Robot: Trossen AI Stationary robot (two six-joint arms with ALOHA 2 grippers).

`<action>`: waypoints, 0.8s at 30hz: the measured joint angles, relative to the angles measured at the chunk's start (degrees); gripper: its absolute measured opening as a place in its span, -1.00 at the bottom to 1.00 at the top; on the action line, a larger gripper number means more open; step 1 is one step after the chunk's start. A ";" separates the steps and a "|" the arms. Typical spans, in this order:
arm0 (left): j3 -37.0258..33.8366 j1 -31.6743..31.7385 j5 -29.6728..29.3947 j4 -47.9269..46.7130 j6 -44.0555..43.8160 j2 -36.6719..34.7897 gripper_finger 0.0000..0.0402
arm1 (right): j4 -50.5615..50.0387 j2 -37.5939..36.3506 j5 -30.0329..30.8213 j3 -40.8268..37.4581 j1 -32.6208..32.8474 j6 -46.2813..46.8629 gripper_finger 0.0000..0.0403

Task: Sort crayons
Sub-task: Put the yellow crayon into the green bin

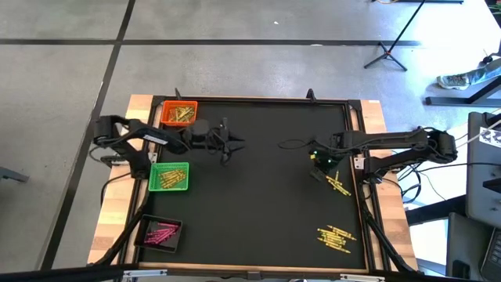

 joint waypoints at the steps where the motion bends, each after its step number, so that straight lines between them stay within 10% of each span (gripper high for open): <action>1: 0.00 -0.29 0.00 0.70 0.18 1.34 -0.49 | 0.41 0.15 -0.31 0.00 0.00 0.67 -0.34; 24: 0.01 -0.88 0.03 2.56 1.97 4.66 -0.49 | 3.33 8.94 -1.51 -6.62 0.00 0.51 -0.34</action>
